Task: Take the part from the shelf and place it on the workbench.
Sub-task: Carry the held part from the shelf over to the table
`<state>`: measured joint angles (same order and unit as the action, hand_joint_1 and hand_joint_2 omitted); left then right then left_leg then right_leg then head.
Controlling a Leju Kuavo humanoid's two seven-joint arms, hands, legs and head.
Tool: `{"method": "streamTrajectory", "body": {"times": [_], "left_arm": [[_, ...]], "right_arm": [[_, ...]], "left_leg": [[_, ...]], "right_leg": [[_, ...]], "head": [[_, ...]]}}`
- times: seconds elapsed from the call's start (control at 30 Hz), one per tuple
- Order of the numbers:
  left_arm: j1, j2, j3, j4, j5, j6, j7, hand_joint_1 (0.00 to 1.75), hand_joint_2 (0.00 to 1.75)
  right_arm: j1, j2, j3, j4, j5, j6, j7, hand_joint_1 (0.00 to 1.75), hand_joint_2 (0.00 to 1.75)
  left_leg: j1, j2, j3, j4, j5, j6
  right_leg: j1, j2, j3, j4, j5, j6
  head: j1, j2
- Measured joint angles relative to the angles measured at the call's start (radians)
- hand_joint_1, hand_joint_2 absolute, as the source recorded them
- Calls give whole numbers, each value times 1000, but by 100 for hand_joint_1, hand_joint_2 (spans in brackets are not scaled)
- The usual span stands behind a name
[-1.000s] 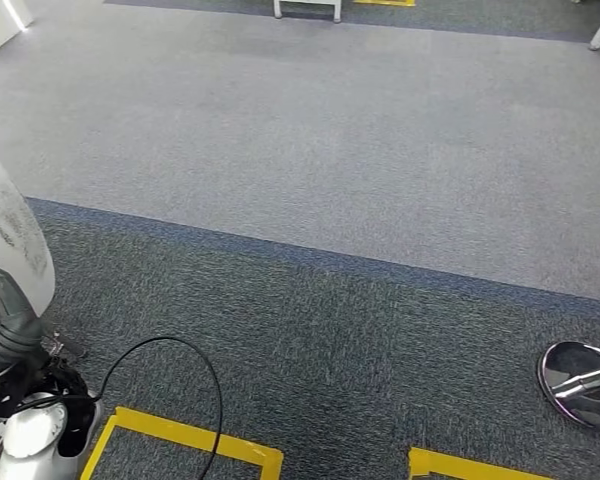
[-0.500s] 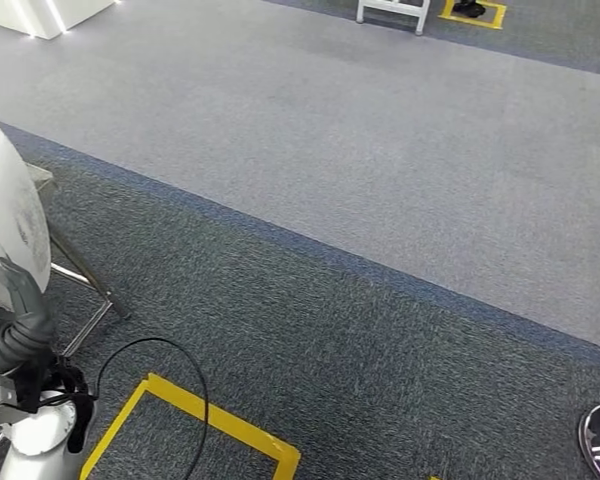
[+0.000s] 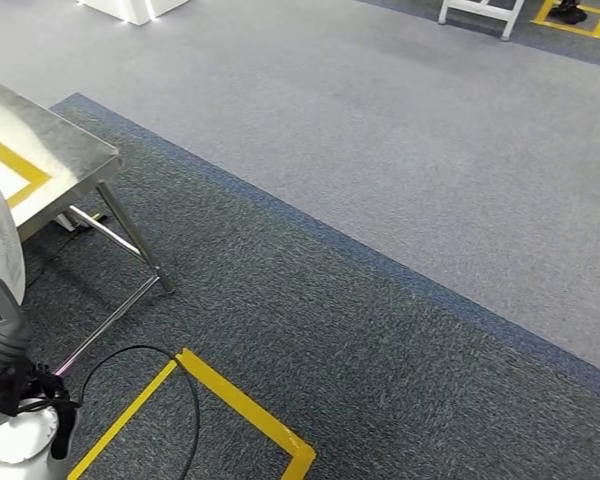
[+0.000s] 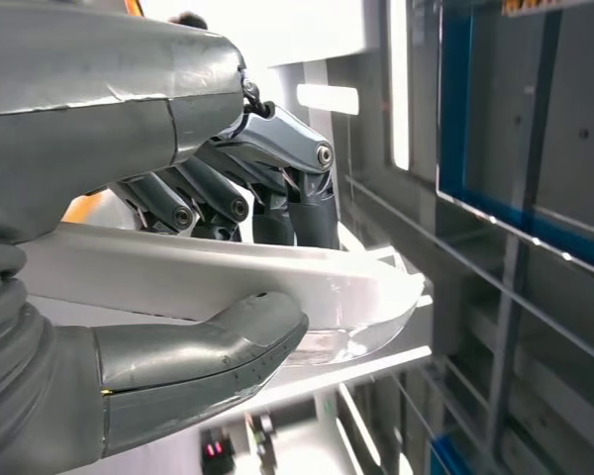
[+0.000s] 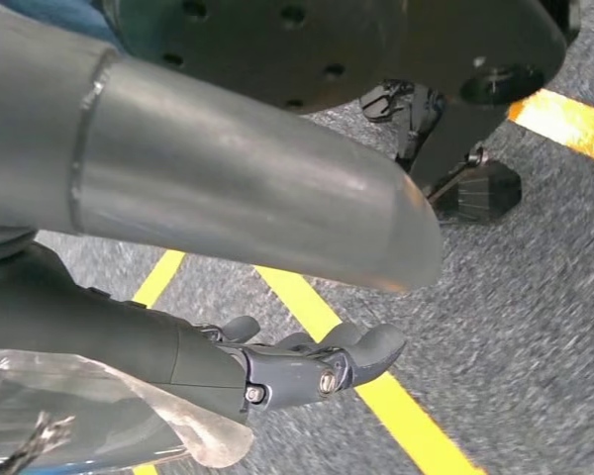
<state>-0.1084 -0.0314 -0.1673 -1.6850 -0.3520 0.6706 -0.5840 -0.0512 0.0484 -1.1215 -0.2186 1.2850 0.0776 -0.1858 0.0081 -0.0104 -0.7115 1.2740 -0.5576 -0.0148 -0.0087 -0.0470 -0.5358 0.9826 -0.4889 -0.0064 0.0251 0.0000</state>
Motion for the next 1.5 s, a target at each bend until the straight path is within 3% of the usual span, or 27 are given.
{"method": "streamTrajectory", "body": {"times": [0.07,0.13,0.17,0.23,0.27,0.33,0.4,0.47,0.5,0.53,0.6,0.63,0.7,0.77,0.83,0.9,0.97,1.0,1.07,1.1,1.17,1.2,1.27,1.33,1.4,1.47,1.5], "left_arm": [[2,1,9,0,-24,0,-4,175,175],[1,0,17,-1,-47,0,-8,175,175],[2,0,20,-1,-52,0,-8,175,175],[5,0,27,-4,-51,0,-13,175,175],[7,-1,32,-7,-45,0,-19,175,175],[7,-5,41,-14,-22,0,-29,175,175],[9,-8,45,-18,14,0,-29,175,175],[17,-7,46,-19,54,0,-21,175,175],[20,-5,46,-19,70,0,-17,175,175],[22,-2,46,-21,83,0,-12,175,175],[24,2,46,-26,98,0,-9,175,175],[24,4,46,-28,103,0,-9,175,175],[25,9,46,-31,109,0,-8,175,175],[28,17,46,-32,110,0,-8,175,175],[29,24,46,-34,111,0,-8,175,175],[29,28,45,-34,112,0,-7,175,175],[32,31,44,-34,110,0,-4,175,175],[33,32,44,-34,107,0,0,175,175],[33,34,44,-34,98,0,11,175,175],[33,35,44,-34,95,0,16,175,175],[31,36,42,-34,91,0,23,175,175],[31,37,42,-33,90,0,24,175,175],[33,39,41,-33,88,0,26,175,175],[30,39,38,-32,83,-1,28,175,175],[27,37,31,-30,73,-3,33,175,175],[26,36,21,-27,62,-6,40,175,175],[26,36,16,-24,57,-7,43,175,175]], "right_arm": [[-2,0,0,0,0,1,-4,0,0],[-3,0,0,0,-1,3,-9,0,0],[-4,0,0,0,-1,3,-11,0,0],[-8,0,0,0,-1,4,-13,0,0],[-10,0,0,0,0,5,-13,0,0],[-13,0,0,0,0,5,-14,0,0],[-11,0,0,0,0,6,-15,0,0],[-5,0,-1,0,-2,6,-15,0,0],[-3,0,-1,0,-4,6,-15,0,0],[-2,0,-1,0,-5,6,-15,0,0],[-1,0,-2,0,-7,5,-16,0,0],[-1,-1,-3,0,-7,5,-17,0,0],[1,-2,-5,0,-8,5,-19,0,0],[1,-3,-6,0,-8,4,-20,0,0],[1,-3,-7,-1,-10,4,-22,0,0],[2,-4,-7,-2,-10,4,-23,0,0],[5,-4,-7,-2,-11,5,-22,0,0],[5,-4,-7,-2,-11,5,-22,0,0],[4,-4,-8,-2,-11,6,-22,0,0],[4,-4,-8,-2,-11,6,-22,0,0],[2,-4,-8,-2,-12,6,-22,0,0],[2,-4,-8,-2,-13,6,-22,0,0],[0,-4,-8,-2,-13,6,-22,0,0],[-2,-4,-9,-2,-14,7,-22,0,0],[0,-4,-11,-2,-15,9,-23,0,0],[5,-4,-15,-1,-16,11,-23,0,0],[6,-3,-17,-1,-16,12,-23,0,0]], "left_leg": [[1,30,64,-124,66,0],[-6,73,119,-238,101,10],[-10,84,127,-257,100,17],[-13,65,125,-260,99,32],[-11,54,125,-262,101,38],[-6,32,127,-267,106,51],[-5,7,125,-267,108,58],[-7,-20,124,-267,108,60],[-7,-34,124,-266,108,60],[-7,-49,125,-264,108,60],[-8,-75,123,-260,108,57],[-7,-87,120,-258,108,54],[-4,-110,112,-256,112,41],[-1,-128,107,-256,115,28],[-5,-89,87,-214,86,19],[-5,-25,33,-94,21,10],[0,-3,-14,15,-19,1],[3,0,-15,21,-11,-1],[5,18,40,-80,51,-2],[2,46,79,-152,77,-1],[-5,86,124,-246,101,10],[-8,92,126,-255,96,17],[-8,68,122,-257,98,30],[-4,45,122,-261,102,43],[-1,22,121,-262,104,53],[-2,-4,119,-261,105,57],[-3,-17,119,-261,105,57]], "right_leg": [[1,-26,5,1,-5,5],[7,-48,9,5,-12,15],[10,-58,11,6,-15,20],[11,-80,16,5,-19,30],[10,-74,15,9,-25,36],[5,-22,-9,65,-64,46],[3,33,-75,199,-127,49],[3,45,-130,299,-151,49],[3,46,-133,294,-133,47],[3,52,-116,248,-98,44],[0,98,-57,109,-27,35],[-2,122,-30,56,-11,32],[-2,141,-9,20,-11,29],[-3,116,-3,13,-8,24],[-7,86,2,3,-2,14],[-7,54,5,-1,-2,8],[-6,22,6,0,-5,6],[-6,7,7,0,-7,7],[-5,-20,13,0,-11,11],[-3,-31,17,1,-15,15],[4,-51,21,3,-22,25],[8,-61,23,4,-24,29],[7,-76,26,3,-30,39],[2,-32,12,37,-57,49],[-2,30,-42,151,-118,55],[-2,44,-113,284,-164,56],[-1,45,-133,313,-162,55]], "head": [[0,0],[0,0],[0,0],[3,0],[3,0],[7,0],[11,0],[12,0],[12,0],[12,0],[12,0],[12,0],[11,0],[11,0],[6,0],[-1,0],[-2,0],[-2,0],[-2,0],[-2,0],[-1,0],[0,0],[2,0],[4,0],[9,0],[10,0],[10,0]]}}
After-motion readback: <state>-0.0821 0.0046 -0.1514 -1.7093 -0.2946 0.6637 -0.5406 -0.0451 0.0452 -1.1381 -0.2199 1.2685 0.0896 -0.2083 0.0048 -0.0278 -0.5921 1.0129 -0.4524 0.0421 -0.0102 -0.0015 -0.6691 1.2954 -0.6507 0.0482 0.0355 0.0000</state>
